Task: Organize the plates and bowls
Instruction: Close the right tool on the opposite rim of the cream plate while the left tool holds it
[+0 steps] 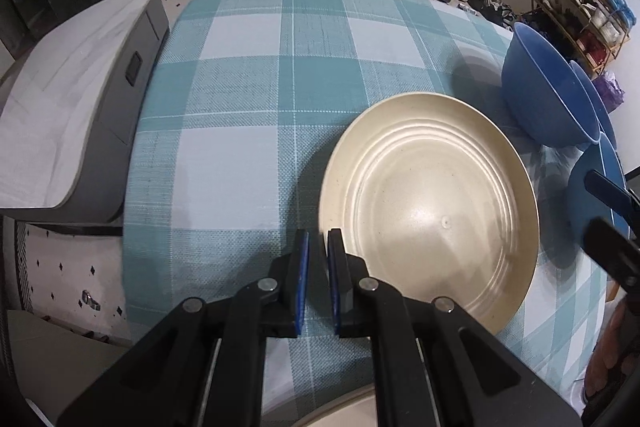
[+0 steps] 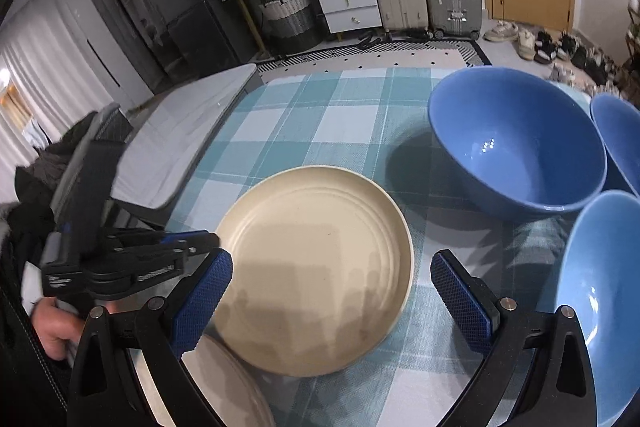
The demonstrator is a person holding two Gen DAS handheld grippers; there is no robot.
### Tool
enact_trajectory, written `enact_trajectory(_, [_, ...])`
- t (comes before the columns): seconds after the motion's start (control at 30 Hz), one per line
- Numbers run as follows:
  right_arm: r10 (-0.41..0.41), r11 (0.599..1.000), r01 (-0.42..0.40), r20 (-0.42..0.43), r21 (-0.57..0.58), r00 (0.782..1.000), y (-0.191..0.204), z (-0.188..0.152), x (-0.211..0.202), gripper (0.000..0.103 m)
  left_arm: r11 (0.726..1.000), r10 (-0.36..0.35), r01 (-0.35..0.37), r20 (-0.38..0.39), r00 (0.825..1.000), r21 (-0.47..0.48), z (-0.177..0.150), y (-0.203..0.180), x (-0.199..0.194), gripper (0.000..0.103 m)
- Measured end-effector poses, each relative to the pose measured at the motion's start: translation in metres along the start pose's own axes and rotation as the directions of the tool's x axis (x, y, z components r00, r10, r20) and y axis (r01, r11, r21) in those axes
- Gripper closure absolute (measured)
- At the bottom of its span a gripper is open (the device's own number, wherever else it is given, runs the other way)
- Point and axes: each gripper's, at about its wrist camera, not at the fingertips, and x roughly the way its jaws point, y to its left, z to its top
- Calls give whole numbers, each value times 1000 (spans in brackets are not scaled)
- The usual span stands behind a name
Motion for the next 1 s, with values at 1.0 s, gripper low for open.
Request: enact_trajectory(1.0, [-125,992,127,-180,-4,976,-23,-17,60,36,999,9,-9,-12,1000,31,-5,-3,3,93])
